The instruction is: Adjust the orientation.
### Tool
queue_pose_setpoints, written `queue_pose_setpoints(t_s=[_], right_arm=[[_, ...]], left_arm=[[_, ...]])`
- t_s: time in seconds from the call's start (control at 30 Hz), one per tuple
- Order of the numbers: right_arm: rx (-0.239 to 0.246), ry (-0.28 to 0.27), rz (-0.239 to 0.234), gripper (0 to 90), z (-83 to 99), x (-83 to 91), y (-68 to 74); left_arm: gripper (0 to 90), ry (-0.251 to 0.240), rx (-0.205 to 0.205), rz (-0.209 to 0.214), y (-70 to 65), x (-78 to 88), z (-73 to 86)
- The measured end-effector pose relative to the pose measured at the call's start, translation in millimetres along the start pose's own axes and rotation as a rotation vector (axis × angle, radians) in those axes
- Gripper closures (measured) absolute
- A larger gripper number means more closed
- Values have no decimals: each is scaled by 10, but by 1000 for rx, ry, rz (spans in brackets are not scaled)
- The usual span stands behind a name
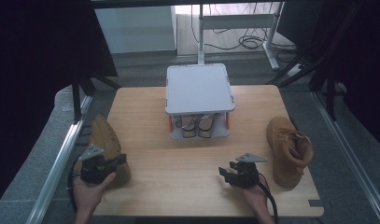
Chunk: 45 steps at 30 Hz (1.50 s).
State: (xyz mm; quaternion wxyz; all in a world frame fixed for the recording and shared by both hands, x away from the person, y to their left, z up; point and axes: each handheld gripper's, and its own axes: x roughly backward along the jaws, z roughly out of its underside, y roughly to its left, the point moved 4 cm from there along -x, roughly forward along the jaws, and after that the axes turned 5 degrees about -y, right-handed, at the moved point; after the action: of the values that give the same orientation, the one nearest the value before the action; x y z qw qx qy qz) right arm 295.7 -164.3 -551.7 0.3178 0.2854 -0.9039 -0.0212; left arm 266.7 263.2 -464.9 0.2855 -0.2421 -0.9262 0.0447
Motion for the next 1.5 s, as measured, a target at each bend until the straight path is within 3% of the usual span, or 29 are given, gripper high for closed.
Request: queue_pose_setpoints(t_s=[0.5,0.77,1.13,1.37,1.43,1.5], right_arm=[[18,-2,-9,445,-6,-17,85],[15,-2,-11,445,-2,-12,94],[10,9,-9,445,11,-12,102],[15,6,-8,445,7,-12,104],[15,8,-8,445,11,-12,102],[17,9,-6,445,16,-10,99]], left_arm=[[892,-71,89,-99,442,454,126],[892,-84,156,-165,680,665,359],[893,-79,233,-228,963,836,703],[894,-39,272,-214,1070,694,866],[894,-34,268,-200,1061,637,862],[895,-22,249,-213,1055,598,843]])
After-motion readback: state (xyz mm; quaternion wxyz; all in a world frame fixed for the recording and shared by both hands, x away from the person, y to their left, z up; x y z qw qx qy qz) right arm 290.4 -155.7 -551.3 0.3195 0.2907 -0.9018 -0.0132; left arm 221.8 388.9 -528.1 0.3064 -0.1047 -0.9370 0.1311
